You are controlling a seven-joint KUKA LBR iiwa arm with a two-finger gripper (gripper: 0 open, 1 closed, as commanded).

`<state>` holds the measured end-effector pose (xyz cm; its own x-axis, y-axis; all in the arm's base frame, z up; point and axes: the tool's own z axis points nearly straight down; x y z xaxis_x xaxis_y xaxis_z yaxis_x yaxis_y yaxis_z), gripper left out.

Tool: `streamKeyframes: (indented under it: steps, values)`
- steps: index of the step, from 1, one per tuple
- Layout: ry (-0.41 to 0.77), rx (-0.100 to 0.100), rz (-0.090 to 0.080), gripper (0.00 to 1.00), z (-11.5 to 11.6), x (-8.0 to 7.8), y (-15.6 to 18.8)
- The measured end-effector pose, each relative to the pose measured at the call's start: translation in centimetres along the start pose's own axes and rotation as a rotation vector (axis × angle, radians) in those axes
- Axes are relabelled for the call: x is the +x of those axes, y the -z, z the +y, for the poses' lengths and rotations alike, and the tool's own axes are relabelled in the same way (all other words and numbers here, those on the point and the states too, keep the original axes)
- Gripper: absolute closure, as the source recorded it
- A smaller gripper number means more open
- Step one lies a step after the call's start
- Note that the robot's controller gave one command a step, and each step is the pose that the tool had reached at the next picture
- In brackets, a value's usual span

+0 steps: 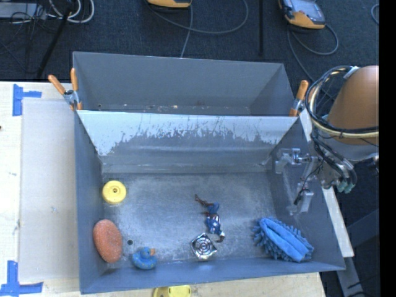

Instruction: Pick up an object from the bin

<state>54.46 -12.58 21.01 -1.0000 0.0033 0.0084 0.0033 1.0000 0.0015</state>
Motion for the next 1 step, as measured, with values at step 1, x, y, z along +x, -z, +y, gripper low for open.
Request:
streamKeyframes:
  steps: [1]
  values:
    - [0.005, 0.001, -0.008, 0.0, 0.09, -0.15, 0.48]
